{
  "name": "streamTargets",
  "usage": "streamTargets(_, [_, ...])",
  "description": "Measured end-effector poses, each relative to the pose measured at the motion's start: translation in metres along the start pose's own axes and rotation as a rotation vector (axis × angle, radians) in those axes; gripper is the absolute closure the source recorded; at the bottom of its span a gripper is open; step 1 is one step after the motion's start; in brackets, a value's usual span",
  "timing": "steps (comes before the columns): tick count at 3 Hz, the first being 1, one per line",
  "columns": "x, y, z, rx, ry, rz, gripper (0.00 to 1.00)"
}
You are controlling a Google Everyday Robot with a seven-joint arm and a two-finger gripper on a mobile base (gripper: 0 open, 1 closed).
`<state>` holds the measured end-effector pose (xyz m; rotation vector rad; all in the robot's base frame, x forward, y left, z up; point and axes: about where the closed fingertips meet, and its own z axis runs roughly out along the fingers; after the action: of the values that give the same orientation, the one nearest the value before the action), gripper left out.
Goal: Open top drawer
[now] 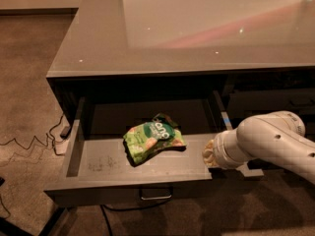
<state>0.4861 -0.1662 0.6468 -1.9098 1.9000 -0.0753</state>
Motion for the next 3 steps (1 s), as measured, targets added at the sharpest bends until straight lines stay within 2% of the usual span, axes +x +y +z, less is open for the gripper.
streamTargets(1, [0.0048, 0.024, -0.0066, -0.012, 0.013, 0.007, 1.0])
streamTargets(2, [0.0044, 0.023, -0.0074, -0.012, 0.013, 0.007, 1.0])
streamTargets(3, [0.0044, 0.023, -0.0074, -0.012, 0.013, 0.007, 0.81])
